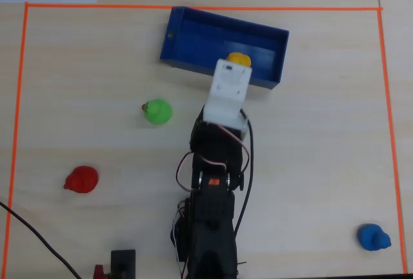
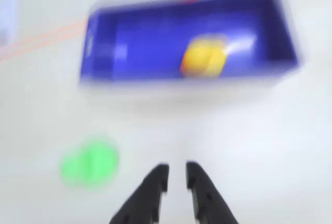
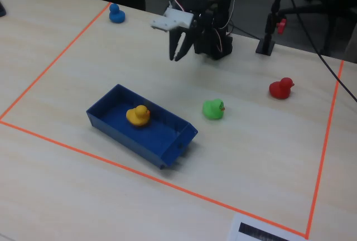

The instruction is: Grasp yellow duck and put it into box.

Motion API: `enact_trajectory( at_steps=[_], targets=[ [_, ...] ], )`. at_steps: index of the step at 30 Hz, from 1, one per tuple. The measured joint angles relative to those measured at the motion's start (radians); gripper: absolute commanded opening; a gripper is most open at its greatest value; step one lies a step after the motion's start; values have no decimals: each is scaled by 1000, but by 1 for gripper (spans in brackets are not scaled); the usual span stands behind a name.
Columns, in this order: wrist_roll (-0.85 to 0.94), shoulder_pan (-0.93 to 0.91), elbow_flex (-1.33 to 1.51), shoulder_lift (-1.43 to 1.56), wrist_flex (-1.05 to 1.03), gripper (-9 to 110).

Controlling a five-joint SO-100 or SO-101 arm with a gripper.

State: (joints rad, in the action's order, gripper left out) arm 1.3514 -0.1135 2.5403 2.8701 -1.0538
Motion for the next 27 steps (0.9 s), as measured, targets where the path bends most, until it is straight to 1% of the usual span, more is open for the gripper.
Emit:
enact_trajectory(
  at_steps=[2, 5, 10, 14, 17, 27],
  targets=[
    [38, 46, 86, 106, -155, 0],
    [103, 83, 225, 227, -275, 0],
    [173, 69, 436, 365, -279, 0],
    [189, 87, 529, 407, -282, 0],
    [190, 84, 569, 434, -270, 0],
    [190, 66, 572, 440, -272, 1]
  ],
)
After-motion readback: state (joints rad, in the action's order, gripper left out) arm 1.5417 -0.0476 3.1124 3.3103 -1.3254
